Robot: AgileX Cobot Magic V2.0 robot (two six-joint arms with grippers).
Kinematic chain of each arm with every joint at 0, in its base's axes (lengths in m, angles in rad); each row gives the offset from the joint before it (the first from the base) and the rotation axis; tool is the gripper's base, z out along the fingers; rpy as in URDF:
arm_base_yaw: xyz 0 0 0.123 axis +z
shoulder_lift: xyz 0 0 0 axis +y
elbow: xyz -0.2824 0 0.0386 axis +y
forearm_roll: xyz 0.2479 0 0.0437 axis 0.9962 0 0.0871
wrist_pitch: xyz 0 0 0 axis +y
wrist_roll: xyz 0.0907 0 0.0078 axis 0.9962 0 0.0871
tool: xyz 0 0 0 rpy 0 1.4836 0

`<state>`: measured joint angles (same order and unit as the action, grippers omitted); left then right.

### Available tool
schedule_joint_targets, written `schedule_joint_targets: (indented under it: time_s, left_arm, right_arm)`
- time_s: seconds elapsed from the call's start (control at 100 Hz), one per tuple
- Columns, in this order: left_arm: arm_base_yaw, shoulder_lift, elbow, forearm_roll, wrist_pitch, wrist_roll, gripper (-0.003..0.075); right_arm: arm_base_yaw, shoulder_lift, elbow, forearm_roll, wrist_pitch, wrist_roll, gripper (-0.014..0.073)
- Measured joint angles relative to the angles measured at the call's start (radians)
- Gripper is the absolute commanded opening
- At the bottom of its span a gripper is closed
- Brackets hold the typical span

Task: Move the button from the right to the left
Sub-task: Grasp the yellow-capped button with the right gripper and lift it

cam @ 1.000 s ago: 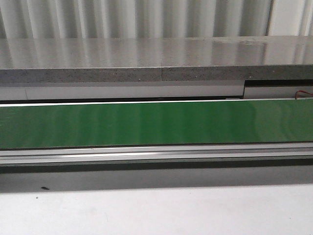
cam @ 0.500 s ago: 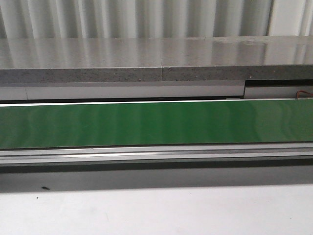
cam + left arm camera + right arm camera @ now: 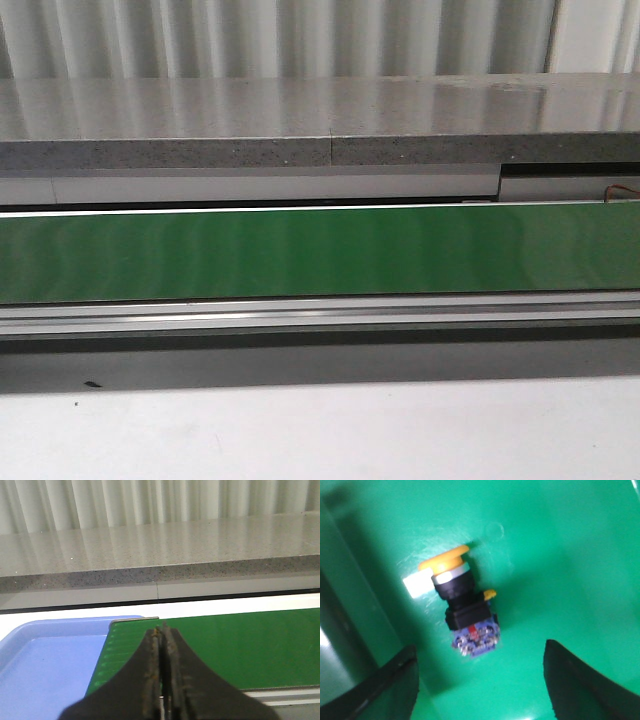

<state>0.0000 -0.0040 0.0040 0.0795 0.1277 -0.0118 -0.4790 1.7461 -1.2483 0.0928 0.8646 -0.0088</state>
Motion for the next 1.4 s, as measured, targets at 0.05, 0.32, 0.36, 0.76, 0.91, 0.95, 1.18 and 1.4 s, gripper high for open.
schedule_joint_targets:
  time_s: [0.05,0.32,0.36,0.76,0.91,0.95,1.18,1.4]
  left_arm:
    - [0.000,0.000,0.000,0.000,0.000,0.000,-0.0020]
    - [0.000,0.000,0.000,0.000,0.000,0.000,-0.0021]
    - [0.000,0.000,0.000,0.000,0.000,0.000,-0.0020]
    - [0.000,0.000,0.000,0.000,0.000,0.000,-0.0020]
    - [0.000,0.000,0.000,0.000,0.000,0.000,-0.0020]
    - [0.000,0.000,0.000,0.000,0.000,0.000,-0.0020]
    - [0.000,0.000,0.000,0.000,0.000,0.000,-0.0021]
    - [0.000,0.000,0.000,0.000,0.000,0.000,-0.0021]
  right_arm:
    - [0.000,0.030,-0.019,0.000,0.005,-0.010,0.0527]
    - [0.000,0.159,-0.087,0.002,0.042,-0.140,0.0527]
    - [0.000,0.173,-0.090,0.002,0.044,-0.161,0.0527]
    - [0.000,0.266,-0.120,0.002,0.049,-0.244,0.0269]
    - [0.000,0.272,-0.135,0.006,0.058,-0.246,0.0196]
    - [0.000,0.272,-0.145,0.011,0.067,-0.246,0.0195]
    - [0.007,0.183,-0.179,0.046,0.102,-0.246,0.0195]
    - [0.073,-0.002,-0.183,0.050,0.137,-0.169,0.0195]
